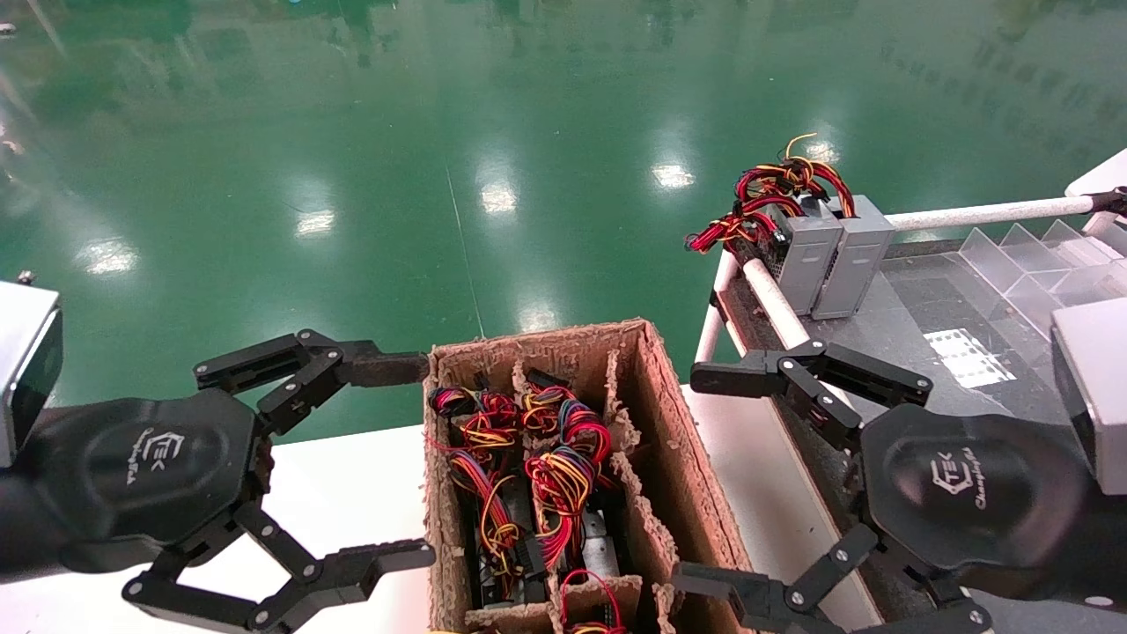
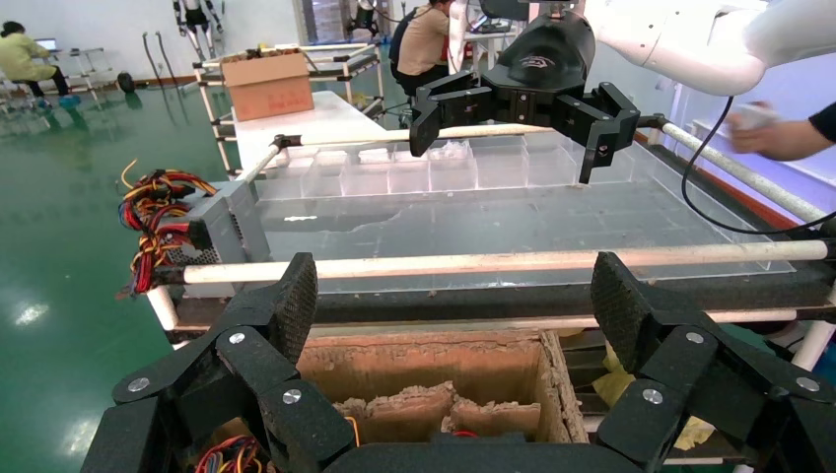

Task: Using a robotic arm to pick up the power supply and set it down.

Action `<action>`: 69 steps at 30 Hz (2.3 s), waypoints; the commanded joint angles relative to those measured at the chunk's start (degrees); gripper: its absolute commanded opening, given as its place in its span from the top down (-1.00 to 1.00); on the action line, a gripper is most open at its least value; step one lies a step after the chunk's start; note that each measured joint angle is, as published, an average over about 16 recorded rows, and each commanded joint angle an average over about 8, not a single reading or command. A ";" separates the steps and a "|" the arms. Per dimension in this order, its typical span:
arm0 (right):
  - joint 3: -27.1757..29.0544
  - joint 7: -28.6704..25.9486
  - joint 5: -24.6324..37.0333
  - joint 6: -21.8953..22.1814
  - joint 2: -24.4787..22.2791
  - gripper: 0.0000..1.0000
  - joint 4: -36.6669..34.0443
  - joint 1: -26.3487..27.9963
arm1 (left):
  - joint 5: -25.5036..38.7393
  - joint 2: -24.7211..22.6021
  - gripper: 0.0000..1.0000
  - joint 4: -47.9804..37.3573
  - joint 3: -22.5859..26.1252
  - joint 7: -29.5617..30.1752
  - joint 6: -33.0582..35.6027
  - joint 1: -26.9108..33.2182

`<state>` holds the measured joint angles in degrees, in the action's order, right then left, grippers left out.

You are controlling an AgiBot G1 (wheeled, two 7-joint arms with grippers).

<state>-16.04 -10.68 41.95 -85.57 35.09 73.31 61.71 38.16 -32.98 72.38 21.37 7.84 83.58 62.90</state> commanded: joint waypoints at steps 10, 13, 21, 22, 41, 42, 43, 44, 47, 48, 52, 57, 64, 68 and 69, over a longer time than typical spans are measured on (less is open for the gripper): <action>0.00 0.00 0.00 0.00 0.00 -1.00 0.00 0.00 | 0.00 0.00 1.00 0.00 0.00 0.00 0.00 0.00; 0.00 0.00 0.00 0.00 0.00 -1.00 0.00 0.00 | 0.00 0.00 1.00 0.00 0.00 0.00 0.00 0.00; 0.00 0.00 0.00 0.00 0.00 -1.00 0.00 0.00 | 0.00 0.00 1.00 0.00 0.00 0.00 0.00 0.00; 0.00 0.00 0.00 0.00 0.00 -1.00 0.00 0.00 | 0.00 0.00 1.00 0.00 0.00 0.00 0.00 0.00; 0.00 0.00 0.00 0.00 0.00 -1.00 0.00 0.00 | 0.00 0.00 1.00 0.00 0.00 0.00 0.00 0.00; 0.00 0.00 0.00 0.00 0.00 -1.00 0.00 0.00 | 0.00 0.00 1.00 0.00 0.00 0.00 0.00 0.00; 0.00 0.00 0.00 0.00 0.00 -1.00 0.00 0.00 | 0.00 0.00 1.00 0.00 0.00 0.00 0.00 0.00; 0.00 0.00 0.00 0.00 0.00 -1.00 0.00 0.00 | 0.00 0.00 1.00 0.00 0.00 0.00 0.00 0.00; 0.00 0.00 0.00 0.00 0.00 -1.00 0.00 0.00 | 0.00 0.00 1.00 0.00 0.00 0.00 0.00 0.00; 0.00 0.00 0.00 0.00 0.00 -1.00 0.00 0.00 | 0.00 0.00 1.00 0.00 0.00 0.00 0.00 0.00; 0.00 0.00 0.00 0.00 0.00 -1.00 0.00 0.00 | 0.00 0.00 1.00 0.00 0.00 0.00 0.00 0.00; 0.00 0.00 0.00 0.00 0.00 -1.00 0.00 0.00 | 0.00 0.00 -0.08 0.00 0.00 0.00 0.00 0.00; 0.00 0.00 0.00 0.00 0.00 -1.00 0.00 0.00 | 0.00 0.00 -1.00 0.00 0.00 0.00 0.00 0.00; 0.00 0.00 0.00 0.00 0.00 -1.00 0.00 0.00 | 0.00 0.00 -1.00 0.00 0.00 0.00 0.00 0.00; 0.00 0.00 0.00 0.00 0.00 -1.00 0.00 0.00 | 0.00 0.00 -1.00 0.00 0.00 0.00 0.00 0.00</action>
<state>-16.04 -10.68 41.95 -85.57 35.09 73.31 61.71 38.16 -32.98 72.38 21.37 7.84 83.58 62.90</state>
